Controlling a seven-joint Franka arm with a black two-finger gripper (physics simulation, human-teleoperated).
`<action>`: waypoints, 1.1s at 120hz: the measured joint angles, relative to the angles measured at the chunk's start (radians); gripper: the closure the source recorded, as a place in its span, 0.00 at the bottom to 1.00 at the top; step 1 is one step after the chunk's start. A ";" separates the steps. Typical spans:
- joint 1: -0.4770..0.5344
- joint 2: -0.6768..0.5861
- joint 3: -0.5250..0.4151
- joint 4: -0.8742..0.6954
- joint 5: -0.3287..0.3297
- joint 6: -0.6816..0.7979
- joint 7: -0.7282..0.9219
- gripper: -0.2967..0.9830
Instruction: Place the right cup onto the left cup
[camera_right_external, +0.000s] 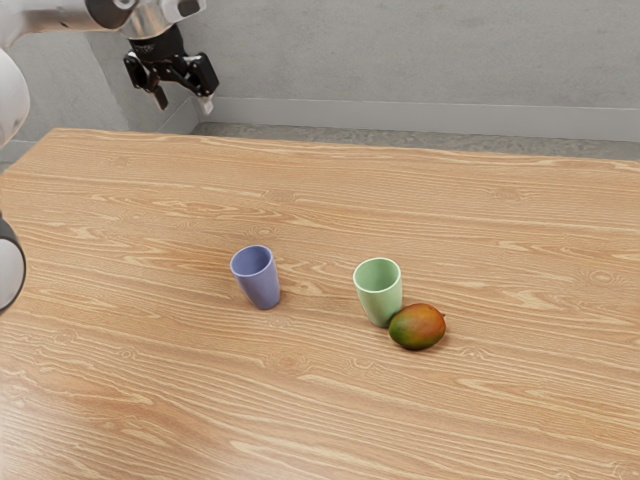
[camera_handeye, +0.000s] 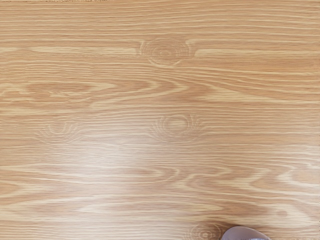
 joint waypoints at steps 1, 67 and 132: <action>0.000 0.000 0.000 0.000 0.000 0.001 0.001 0.25; -0.074 0.202 -0.244 -0.142 -0.095 0.252 -0.304 0.25; -0.205 0.196 -0.326 -0.268 -0.099 0.364 -0.667 0.25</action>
